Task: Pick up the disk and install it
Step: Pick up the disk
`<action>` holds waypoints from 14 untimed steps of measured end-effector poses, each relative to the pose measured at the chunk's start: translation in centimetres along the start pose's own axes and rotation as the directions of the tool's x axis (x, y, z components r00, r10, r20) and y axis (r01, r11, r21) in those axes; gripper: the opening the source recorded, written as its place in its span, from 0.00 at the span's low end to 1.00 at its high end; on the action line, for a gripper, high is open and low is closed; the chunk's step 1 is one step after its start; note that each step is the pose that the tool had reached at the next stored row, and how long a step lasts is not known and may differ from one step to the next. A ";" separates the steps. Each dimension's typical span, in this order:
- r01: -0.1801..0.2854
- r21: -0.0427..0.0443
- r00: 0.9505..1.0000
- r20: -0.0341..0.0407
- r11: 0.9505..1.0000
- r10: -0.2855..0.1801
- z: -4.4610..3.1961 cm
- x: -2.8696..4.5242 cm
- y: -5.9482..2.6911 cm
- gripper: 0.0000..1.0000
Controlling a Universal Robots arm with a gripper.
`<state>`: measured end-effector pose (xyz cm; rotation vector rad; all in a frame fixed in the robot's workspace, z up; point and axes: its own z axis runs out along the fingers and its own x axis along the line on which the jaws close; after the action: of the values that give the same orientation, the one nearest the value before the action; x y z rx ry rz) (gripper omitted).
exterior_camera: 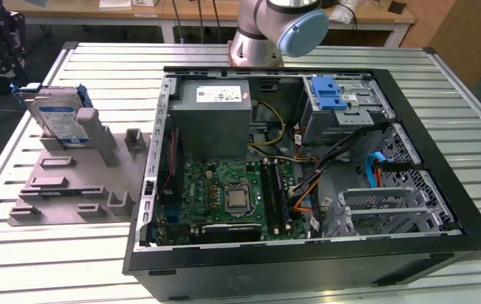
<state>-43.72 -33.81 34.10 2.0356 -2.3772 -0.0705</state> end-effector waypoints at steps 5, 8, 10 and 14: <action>0.013 0.014 1.000 0.002 1.000 -0.013 0.10 0.01 0.00 0.35; 0.026 0.014 1.000 0.001 1.000 -0.026 0.22 0.01 0.00 0.41; 0.036 0.014 0.999 0.001 0.999 -0.036 0.35 -0.01 -0.03 0.41; 0.044 0.014 0.999 0.000 0.999 -0.044 0.48 -0.10 -0.04 0.41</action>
<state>-43.68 -33.71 33.62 2.0944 -2.3400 -0.0546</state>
